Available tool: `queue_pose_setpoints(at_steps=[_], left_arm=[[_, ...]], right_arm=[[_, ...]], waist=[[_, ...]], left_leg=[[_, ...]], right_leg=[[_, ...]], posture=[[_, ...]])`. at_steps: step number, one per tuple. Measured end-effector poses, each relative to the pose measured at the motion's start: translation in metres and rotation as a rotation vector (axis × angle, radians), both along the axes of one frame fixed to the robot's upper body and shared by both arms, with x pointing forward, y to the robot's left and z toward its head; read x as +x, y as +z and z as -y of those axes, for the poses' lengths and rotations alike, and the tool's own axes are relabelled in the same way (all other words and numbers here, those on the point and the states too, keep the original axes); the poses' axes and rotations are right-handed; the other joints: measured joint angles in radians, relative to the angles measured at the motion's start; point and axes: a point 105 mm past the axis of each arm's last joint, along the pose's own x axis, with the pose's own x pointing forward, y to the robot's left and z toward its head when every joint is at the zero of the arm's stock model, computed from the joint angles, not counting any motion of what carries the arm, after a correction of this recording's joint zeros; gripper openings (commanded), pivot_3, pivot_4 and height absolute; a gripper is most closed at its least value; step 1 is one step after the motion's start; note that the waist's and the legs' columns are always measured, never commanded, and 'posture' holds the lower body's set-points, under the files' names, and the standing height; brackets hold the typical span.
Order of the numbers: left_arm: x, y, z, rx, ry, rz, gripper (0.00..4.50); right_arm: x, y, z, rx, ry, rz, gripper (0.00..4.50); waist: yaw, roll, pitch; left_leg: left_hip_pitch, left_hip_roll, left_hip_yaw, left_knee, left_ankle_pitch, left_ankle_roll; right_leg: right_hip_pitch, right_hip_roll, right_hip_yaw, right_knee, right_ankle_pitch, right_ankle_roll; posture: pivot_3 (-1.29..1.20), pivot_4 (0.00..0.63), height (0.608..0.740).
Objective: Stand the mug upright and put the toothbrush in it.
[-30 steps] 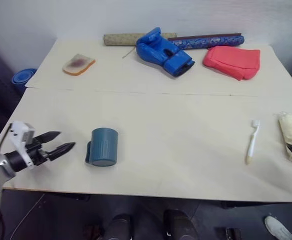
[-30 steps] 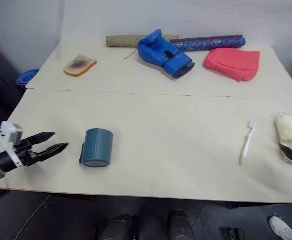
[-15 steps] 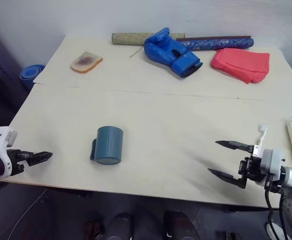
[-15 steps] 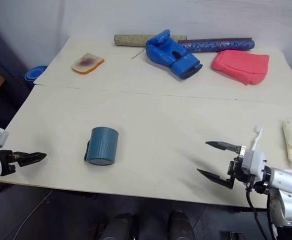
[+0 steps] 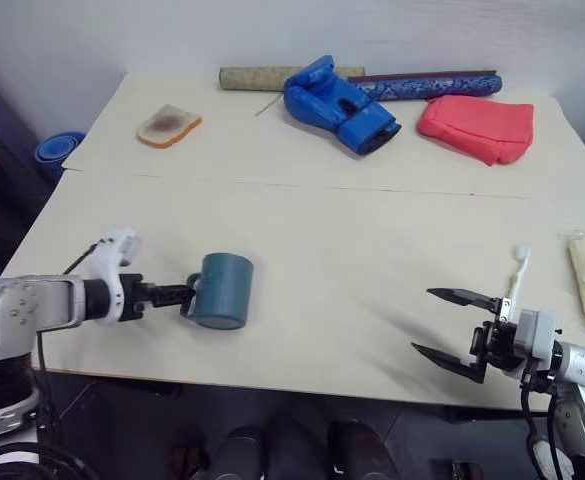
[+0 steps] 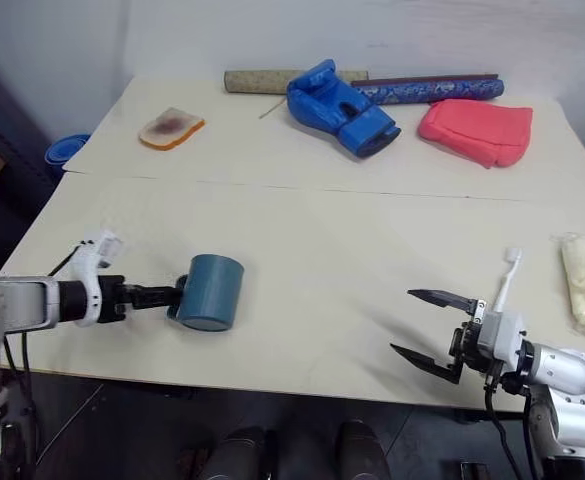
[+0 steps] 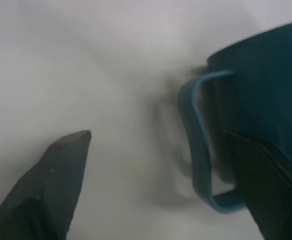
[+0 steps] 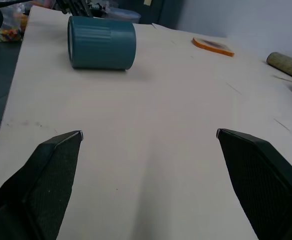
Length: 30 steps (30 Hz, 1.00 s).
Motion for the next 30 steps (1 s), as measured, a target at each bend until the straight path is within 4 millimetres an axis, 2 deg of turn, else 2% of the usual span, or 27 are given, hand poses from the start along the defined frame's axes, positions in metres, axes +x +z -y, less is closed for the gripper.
queue_pose_setpoints(at_steps=[1,4,10,16,20,23,26,27,30], left_arm=[[0.002,0.0,0.004,0.004,-0.005,0.003,4.5],[0.01,-0.004,0.019,0.024,-0.037,0.011,3.92],[0.019,-0.01,0.041,0.049,-0.121,0.033,2.09],[0.024,-0.014,0.05,0.009,-0.144,0.054,0.16],[0.033,-0.014,0.064,-0.042,-0.178,0.115,0.04],[0.043,-0.005,0.08,-0.079,-0.232,0.224,0.04],[0.066,0.025,0.109,-0.158,-0.284,0.484,0.04],[0.074,0.038,0.12,-0.158,-0.312,0.615,0.04],[0.092,0.062,0.14,-0.094,-0.336,0.913,0.04]], right_arm=[[0.0,0.0,-0.001,0.005,-0.003,0.003,4.47],[0.001,0.003,-0.005,0.028,-0.01,0.02,4.5],[0.002,0.011,-0.017,0.069,-0.02,0.045,4.5],[-0.001,0.008,-0.016,0.082,-0.058,0.031,4.5],[0.0,0.011,-0.016,0.09,-0.075,0.038,4.5],[-0.001,0.011,-0.014,0.093,-0.093,0.038,4.5],[0.0,0.013,-0.013,0.097,-0.111,0.039,4.5],[0.0,0.014,-0.013,0.096,-0.118,0.043,4.5],[-0.001,0.017,-0.014,0.092,-0.129,0.045,4.5]], waist=[[0.003,0.0,0.0],[0.017,0.002,-0.001],[0.026,0.004,-0.002],[0.024,0.004,-0.002],[0.025,0.003,-0.002],[0.025,0.002,-0.001],[0.028,0.002,-0.001],[0.029,0.001,-0.001],[0.028,0.001,-0.001]], left_leg=[[0.0,0.0,-0.001,0.001,0.0,0.0],[0.0,-0.001,-0.001,0.004,0.0,0.0],[0.0,-0.002,-0.001,0.006,0.0,0.001],[0.0,-0.002,-0.001,0.007,0.0,0.001],[-0.002,-0.002,-0.001,0.008,0.0,0.001],[-0.003,-0.001,-0.001,0.009,0.0,0.001],[-0.003,-0.002,-0.001,0.01,0.0,0.001],[-0.003,-0.002,0.0,0.01,-0.001,0.001],[-0.003,-0.002,0.003,0.01,-0.001,0.001]], right_leg=[[0.0,0.0,0.0,0.0,0.0,0.0],[0.001,-0.001,0.0,0.0,0.0,0.0],[0.001,-0.001,0.0,0.0,0.0,0.0],[0.001,-0.001,0.0,0.0,0.0,0.0],[0.001,0.0,-0.001,0.0,0.0,0.0],[0.001,0.0,-0.002,0.0,0.0,0.0],[0.001,0.0,-0.005,0.0,0.0,0.0],[0.001,0.0,-0.006,-0.001,0.0,0.001],[0.001,0.001,-0.006,-0.001,0.0,0.001]], posture=[[0.0,0.15,0.74],[0.0,0.15,0.74],[0.0,0.15,0.74],[0.0,0.15,0.74],[0.0,0.15,0.74],[0.0,0.15,0.74],[0.0,0.15,0.74],[0.0,0.15,0.74],[0.0,0.15,0.74]])
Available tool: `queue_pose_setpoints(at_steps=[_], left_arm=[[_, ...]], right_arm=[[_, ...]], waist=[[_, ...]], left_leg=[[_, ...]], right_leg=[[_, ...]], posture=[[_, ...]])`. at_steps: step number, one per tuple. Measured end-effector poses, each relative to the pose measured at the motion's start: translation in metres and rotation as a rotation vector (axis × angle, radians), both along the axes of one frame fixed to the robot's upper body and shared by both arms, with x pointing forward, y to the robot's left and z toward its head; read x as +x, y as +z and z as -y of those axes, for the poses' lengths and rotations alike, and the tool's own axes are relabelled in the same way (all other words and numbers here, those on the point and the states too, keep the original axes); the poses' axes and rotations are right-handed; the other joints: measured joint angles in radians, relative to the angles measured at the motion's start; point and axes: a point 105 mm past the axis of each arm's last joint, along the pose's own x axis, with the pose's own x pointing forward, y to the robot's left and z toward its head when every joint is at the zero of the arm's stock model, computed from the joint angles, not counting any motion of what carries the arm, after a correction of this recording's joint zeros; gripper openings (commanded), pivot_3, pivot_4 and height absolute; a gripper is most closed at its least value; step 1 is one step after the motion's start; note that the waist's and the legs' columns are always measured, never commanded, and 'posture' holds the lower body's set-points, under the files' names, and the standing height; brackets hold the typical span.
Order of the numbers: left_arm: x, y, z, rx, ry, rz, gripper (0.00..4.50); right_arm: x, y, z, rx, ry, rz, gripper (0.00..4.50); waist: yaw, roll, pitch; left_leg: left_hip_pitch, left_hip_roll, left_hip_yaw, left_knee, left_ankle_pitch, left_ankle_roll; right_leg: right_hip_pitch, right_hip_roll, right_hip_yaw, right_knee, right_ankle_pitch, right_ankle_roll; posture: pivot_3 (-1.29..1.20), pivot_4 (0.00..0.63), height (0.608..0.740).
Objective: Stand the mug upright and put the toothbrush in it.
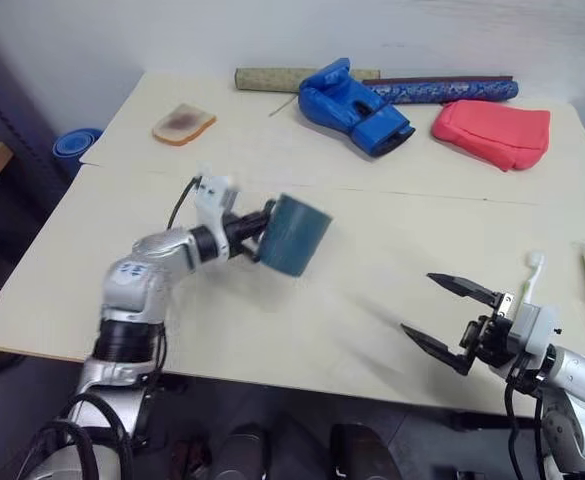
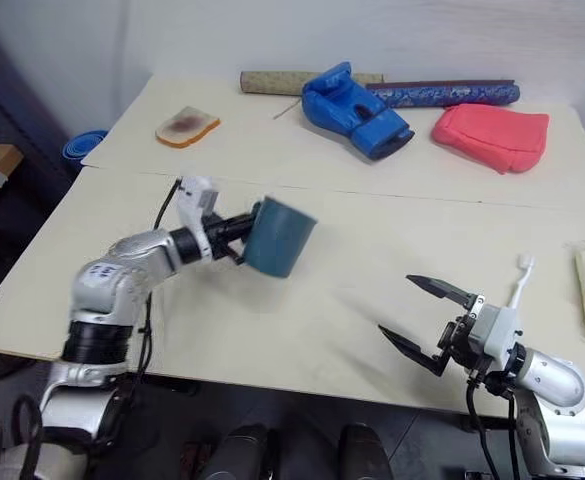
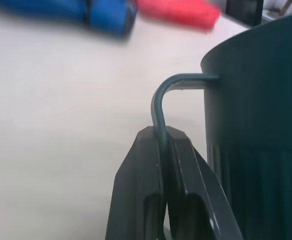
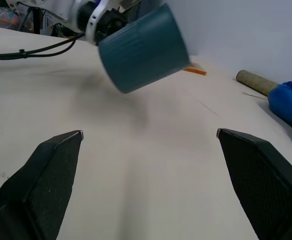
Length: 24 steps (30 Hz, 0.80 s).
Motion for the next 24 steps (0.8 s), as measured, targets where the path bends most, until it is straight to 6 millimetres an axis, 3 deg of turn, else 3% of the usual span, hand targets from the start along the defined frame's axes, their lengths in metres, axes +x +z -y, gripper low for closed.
queue_pose_setpoints(at_steps=[4,11,19,24], left_arm=[[0.007,0.002,0.028,0.014,-0.024,0.272,0.04],[0.009,-0.038,0.061,0.03,-0.036,0.354,0.04],[0.009,-0.059,0.06,0.064,-0.098,0.272,2.31],[0.016,-0.049,0.043,0.099,-0.072,0.26,3.9]], right_arm=[[0.0,0.001,0.0,0.0,-0.011,0.003,4.5],[0.001,0.003,0.001,0.002,-0.031,0.012,4.5],[-0.001,0.006,0.001,0.012,-0.06,0.023,4.5],[-0.002,0.007,0.004,0.016,-0.084,0.022,4.5]], waist=[[-0.002,-0.001,0.0],[0.001,-0.002,0.001],[-0.001,-0.002,0.001],[-0.001,-0.002,0.001]], left_leg=[[0.0,-0.001,0.005,0.0,0.0,0.0],[-0.001,0.0,0.005,0.0,-0.001,0.001],[-0.001,0.0,0.005,0.0,-0.001,0.002],[-0.001,0.001,0.003,0.0,-0.001,0.002]], right_leg=[[0.0,0.002,0.0,0.0,0.0,0.001],[0.0,0.0,-0.001,0.001,0.001,0.001],[0.0,0.001,-0.003,0.001,0.001,0.002],[0.0,0.001,-0.003,0.001,0.001,0.002]], posture=[[0.0,0.15,0.74],[0.0,0.15,0.74],[0.0,0.15,0.74],[0.0,0.15,0.74]])
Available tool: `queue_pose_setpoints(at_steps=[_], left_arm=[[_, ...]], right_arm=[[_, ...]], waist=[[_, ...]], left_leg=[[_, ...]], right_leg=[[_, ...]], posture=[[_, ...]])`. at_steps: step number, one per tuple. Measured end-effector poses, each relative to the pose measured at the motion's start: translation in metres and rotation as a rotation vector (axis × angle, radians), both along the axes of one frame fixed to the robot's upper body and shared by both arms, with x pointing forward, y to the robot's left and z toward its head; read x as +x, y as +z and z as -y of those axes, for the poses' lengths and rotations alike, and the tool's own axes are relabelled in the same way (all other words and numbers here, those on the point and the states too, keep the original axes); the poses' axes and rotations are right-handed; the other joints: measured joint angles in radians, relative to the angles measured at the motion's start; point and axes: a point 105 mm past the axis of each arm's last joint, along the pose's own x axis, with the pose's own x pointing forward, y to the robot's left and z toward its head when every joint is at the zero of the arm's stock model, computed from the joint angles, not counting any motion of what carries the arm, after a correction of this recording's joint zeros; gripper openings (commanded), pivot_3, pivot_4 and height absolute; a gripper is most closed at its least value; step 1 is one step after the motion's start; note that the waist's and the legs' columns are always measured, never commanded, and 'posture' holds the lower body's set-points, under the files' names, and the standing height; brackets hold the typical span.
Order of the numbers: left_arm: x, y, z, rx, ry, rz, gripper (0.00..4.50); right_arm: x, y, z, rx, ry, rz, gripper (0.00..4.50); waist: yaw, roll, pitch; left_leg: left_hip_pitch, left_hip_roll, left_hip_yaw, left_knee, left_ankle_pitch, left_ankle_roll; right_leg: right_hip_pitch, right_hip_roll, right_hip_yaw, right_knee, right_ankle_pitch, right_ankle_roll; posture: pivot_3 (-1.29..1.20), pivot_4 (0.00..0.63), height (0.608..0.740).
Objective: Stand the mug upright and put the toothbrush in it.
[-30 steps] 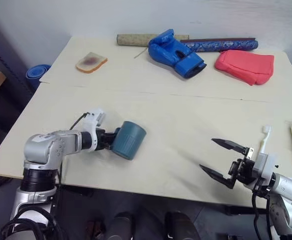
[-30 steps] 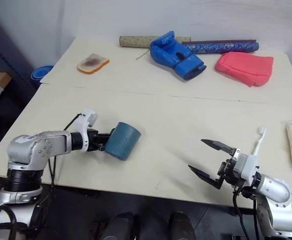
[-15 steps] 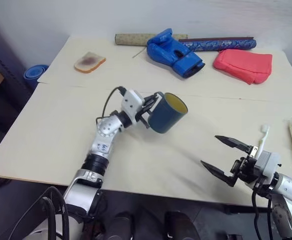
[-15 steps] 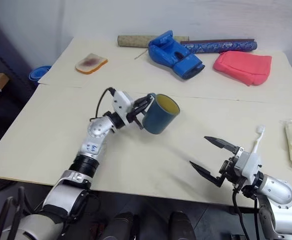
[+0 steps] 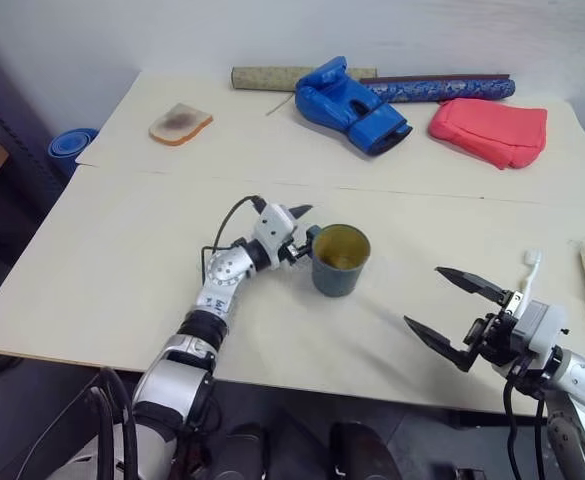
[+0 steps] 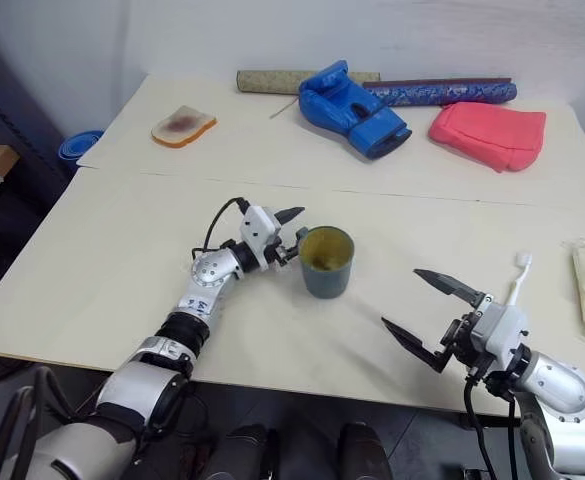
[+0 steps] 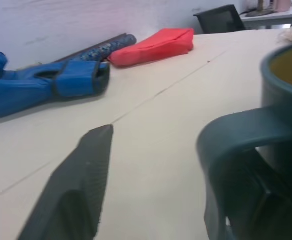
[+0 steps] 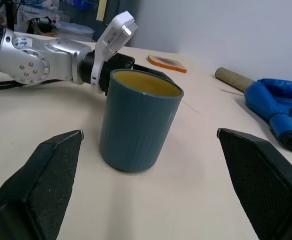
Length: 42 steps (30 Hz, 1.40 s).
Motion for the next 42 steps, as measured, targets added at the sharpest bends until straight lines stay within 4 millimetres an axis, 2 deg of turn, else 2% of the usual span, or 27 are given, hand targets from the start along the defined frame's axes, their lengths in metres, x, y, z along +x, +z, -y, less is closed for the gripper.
queue_pose_setpoints(at_steps=[2,7,9,13,15,18,21,25,31,36,40,42], left_arm=[[0.002,0.004,-0.013,0.034,0.012,-0.014,4.47],[-0.007,-0.004,-0.066,0.183,0.013,-0.12,4.47],[-0.019,-0.012,-0.084,0.229,-0.04,-0.221,4.47],[-0.055,-0.016,-0.119,0.316,-0.183,-0.371,4.47],[-0.063,-0.009,-0.131,0.331,-0.189,-0.379,4.47],[-0.068,-0.001,-0.13,0.31,-0.204,-0.356,4.47],[-0.071,0.0,-0.12,0.305,-0.235,-0.32,4.47],[-0.073,0.0,-0.112,0.325,-0.253,-0.287,4.47],[-0.069,0.003,-0.115,0.374,-0.225,-0.217,4.47],[-0.065,0.006,-0.122,0.471,-0.22,-0.04,4.47],[-0.06,0.02,-0.115,0.529,-0.255,0.163,4.47],[-0.057,0.021,-0.111,0.556,-0.28,0.221,4.47]], right_arm=[[-0.002,-0.001,0.007,-0.006,-0.026,-0.011,4.5],[-0.013,-0.005,0.039,-0.011,-0.143,-0.102,4.5],[-0.019,-0.005,0.053,-0.001,-0.201,-0.122,4.5],[-0.044,-0.005,0.102,-0.012,-0.411,-0.161,4.5],[-0.06,-0.012,0.124,-0.001,-0.521,-0.197,4.5],[-0.073,-0.02,0.142,0.044,-0.624,-0.221,4.5],[-0.072,-0.021,0.143,0.051,-0.63,-0.218,4.5],[-0.059,-0.014,0.135,0.063,-0.599,-0.169,4.5],[-0.051,-0.012,0.122,0.048,-0.545,-0.153,4.5],[-0.04,-0.005,0.096,0.006,-0.436,-0.121,4.5],[-0.034,-0.004,0.088,0.007,-0.401,-0.114,4.5],[-0.031,-0.005,0.083,0.009,-0.383,-0.116,4.5]], waist=[[0.0,0.0,0.0],[-0.003,0.001,0.0],[-0.003,0.001,0.0],[0.002,0.001,0.0],[0.003,0.001,0.0],[-0.002,0.001,-0.001],[-0.007,0.002,-0.001],[-0.02,0.002,-0.001],[-0.019,0.003,-0.001],[-0.016,0.002,-0.001],[-0.001,0.002,-0.001],[0.001,0.002,-0.001]], left_leg=[[0.0,0.0,0.0,0.0,0.0,0.0],[0.0,0.001,-0.002,-0.001,0.0,0.0],[0.001,0.001,-0.003,-0.001,0.0,0.0],[0.0,0.0,-0.005,-0.002,0.0,0.001],[0.001,0.0,-0.006,-0.002,-0.001,0.002],[0.003,-0.001,-0.005,-0.001,-0.002,0.004],[0.004,0.0,-0.003,-0.001,-0.002,0.003],[0.003,0.001,-0.002,-0.002,-0.002,0.003],[0.003,0.0,-0.001,-0.002,-0.002,0.003],[0.003,0.0,-0.001,-0.001,-0.002,0.003],[0.002,-0.001,-0.001,0.0,-0.003,0.004],[0.002,-0.001,0.0,0.0,-0.003,0.005]], right_leg=[[0.0,0.0,0.0,0.0,0.0,0.0],[0.0,0.0,0.001,0.0,0.0,0.0],[0.0,0.0,0.002,0.0,0.0,0.0],[0.001,0.0,0.002,-0.001,0.0,0.0],[0.002,-0.001,0.003,-0.002,0.0,0.0],[0.004,-0.002,0.005,-0.004,0.0,0.0],[0.003,-0.002,0.009,-0.004,0.0,0.0],[0.0,-0.001,0.009,-0.001,0.0,0.0],[0.0,-0.002,0.008,0.0,0.0,0.0],[0.0,-0.001,0.007,-0.001,0.0,0.0],[0.0,-0.002,0.007,-0.001,0.0,0.0],[0.0,-0.001,0.006,0.0,0.0,0.0]], posture=[[0.0,0.15,0.74],[0.0,0.15,0.74],[0.0,0.15,0.74],[0.0,0.15,0.74],[0.0,0.15,0.74],[0.0,0.15,0.74],[0.0,0.15,0.74],[0.0,0.15,0.74],[0.0,0.15,0.74],[0.0,0.15,0.74],[0.0,0.15,0.74],[0.0,0.15,0.74]])
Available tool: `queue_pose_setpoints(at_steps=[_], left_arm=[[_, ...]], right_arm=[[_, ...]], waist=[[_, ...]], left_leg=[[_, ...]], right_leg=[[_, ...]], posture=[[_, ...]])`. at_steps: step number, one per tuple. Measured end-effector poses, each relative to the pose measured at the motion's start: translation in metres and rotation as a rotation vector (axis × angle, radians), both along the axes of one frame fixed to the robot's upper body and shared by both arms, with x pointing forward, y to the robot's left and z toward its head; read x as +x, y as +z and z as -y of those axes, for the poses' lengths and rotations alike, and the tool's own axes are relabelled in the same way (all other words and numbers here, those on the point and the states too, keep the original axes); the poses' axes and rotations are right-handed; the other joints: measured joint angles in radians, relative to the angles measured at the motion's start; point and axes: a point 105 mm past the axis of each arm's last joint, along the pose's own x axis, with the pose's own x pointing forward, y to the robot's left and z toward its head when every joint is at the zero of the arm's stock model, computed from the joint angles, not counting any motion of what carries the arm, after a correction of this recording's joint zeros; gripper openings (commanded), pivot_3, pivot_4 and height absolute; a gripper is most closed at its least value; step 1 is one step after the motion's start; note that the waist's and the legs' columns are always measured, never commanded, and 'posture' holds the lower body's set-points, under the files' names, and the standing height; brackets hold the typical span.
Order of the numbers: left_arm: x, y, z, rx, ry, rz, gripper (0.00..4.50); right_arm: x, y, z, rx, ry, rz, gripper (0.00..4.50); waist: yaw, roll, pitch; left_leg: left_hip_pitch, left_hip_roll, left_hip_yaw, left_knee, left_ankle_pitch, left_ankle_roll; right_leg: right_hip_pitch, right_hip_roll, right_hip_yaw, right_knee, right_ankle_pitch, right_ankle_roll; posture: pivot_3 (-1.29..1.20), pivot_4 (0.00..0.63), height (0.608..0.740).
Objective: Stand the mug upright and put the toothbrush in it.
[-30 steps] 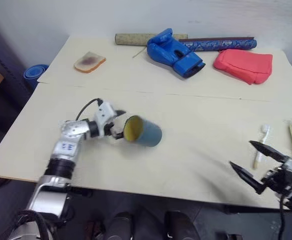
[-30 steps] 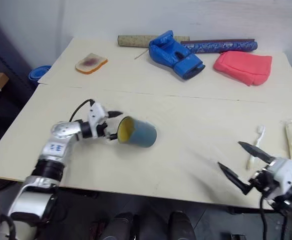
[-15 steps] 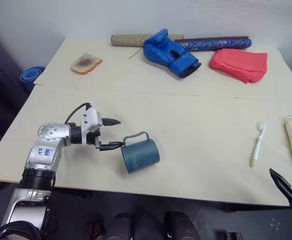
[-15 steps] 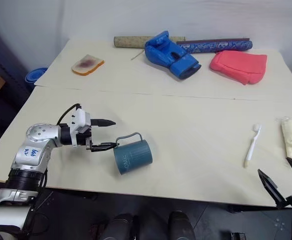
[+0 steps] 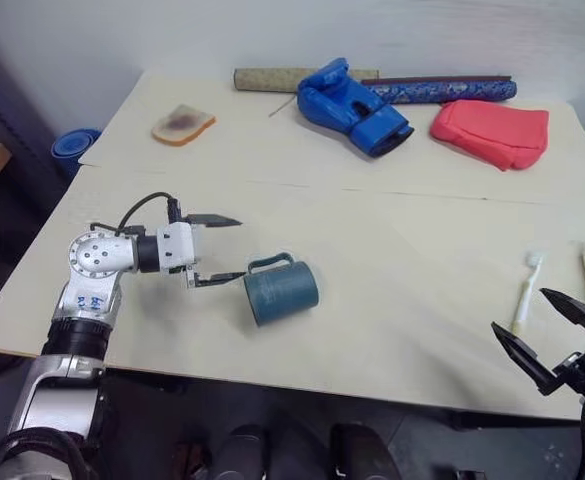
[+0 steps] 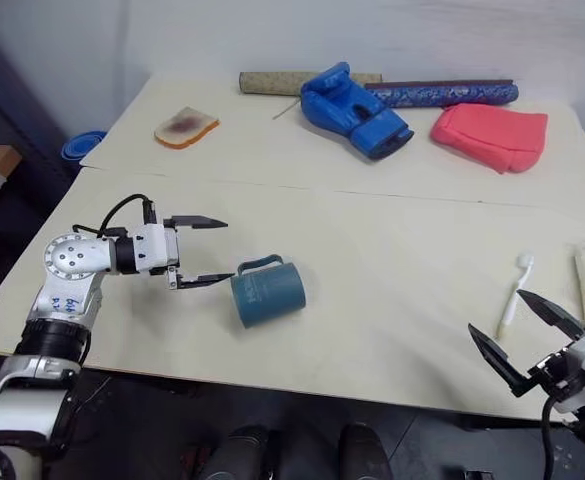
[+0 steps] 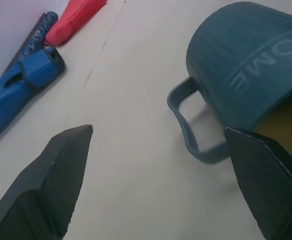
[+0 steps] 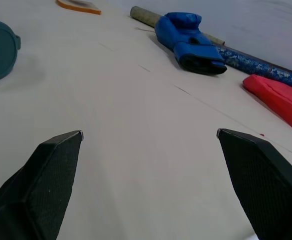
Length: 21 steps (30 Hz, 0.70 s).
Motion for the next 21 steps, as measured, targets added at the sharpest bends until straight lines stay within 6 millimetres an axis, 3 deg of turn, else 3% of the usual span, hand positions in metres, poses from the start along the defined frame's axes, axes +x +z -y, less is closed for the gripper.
queue_pose_setpoints(at_steps=[6,11,14,17,21], left_arm=[[-0.002,-0.031,0.004,0.117,-0.082,-0.035,4.47],[0.0,-0.031,-0.012,0.182,-0.066,-0.065,4.47],[-0.013,-0.041,-0.018,0.268,-0.133,-0.139,4.47],[-0.025,-0.049,-0.017,0.327,-0.202,-0.198,4.47],[-0.022,-0.045,-0.014,0.366,-0.215,-0.186,4.47]], right_arm=[[0.002,0.002,-0.006,0.003,0.014,-0.001,4.5],[0.002,0.002,-0.007,0.006,0.018,-0.008,4.5],[0.0,0.0,-0.007,0.006,0.021,-0.017,4.5],[0.001,0.0,-0.008,0.006,0.025,-0.016,4.5],[0.003,0.001,-0.01,0.008,0.037,-0.01,4.5]], waist=[[-0.006,0.0,0.0],[-0.005,0.0,0.0],[-0.006,0.0,0.0],[-0.003,0.0,0.0],[-0.002,-0.001,0.0]], left_leg=[[-0.001,0.001,0.002,0.0,-0.001,0.001],[0.0,0.001,0.002,0.0,-0.001,0.001],[0.0,0.001,0.002,0.0,-0.001,0.002],[-0.001,0.001,0.001,0.001,-0.001,0.002],[-0.001,0.001,0.001,0.001,-0.002,0.003]], right_leg=[[-0.001,0.002,0.0,0.0,0.0,0.0],[0.0,0.002,0.0,0.0,0.0,0.0],[0.0,0.001,0.0,0.0,0.0,0.0],[0.0,0.001,0.0,0.0,0.0,0.0],[0.0,0.001,0.0,0.0,0.0,0.001]], posture=[[0.0,0.15,0.74],[0.0,0.15,0.74],[0.0,0.15,0.74],[0.0,0.15,0.74],[0.0,0.15,0.74]])
